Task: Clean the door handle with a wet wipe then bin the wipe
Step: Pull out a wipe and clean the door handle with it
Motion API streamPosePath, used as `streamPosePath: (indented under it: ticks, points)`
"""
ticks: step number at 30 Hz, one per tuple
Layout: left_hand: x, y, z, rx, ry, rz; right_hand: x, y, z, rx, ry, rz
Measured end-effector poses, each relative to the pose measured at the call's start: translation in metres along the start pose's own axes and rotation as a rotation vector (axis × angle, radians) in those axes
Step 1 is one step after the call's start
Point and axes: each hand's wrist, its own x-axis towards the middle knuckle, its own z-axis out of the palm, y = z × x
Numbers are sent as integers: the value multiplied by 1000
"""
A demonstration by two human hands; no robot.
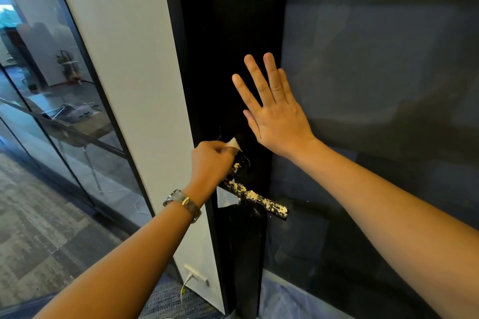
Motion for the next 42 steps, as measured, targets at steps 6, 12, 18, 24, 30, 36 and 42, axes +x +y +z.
streamPosePath:
  ticks: [6,12,18,24,30,36,42]
  points:
    - [2,1,-5,481,-346,608,-1,0,0,-3,-1,-1]
    - [7,1,-9,597,-329,751,-1,0,1,-14,-6,-2]
    - [15,4,-13,490,-300,655,-1,0,0,13,3,0]
    - [7,-10,-1,-50,-119,-122,-1,0,0,17,5,1]
    - [15,-2,-6,8,-187,-230,-2,0,1,10,-4,-5]
    - [-4,-12,-9,9,-147,-25,0,0,3,3,6,-2]
    - [-2,-13,-4,68,-201,13,-1,-1,4,28,8,2]
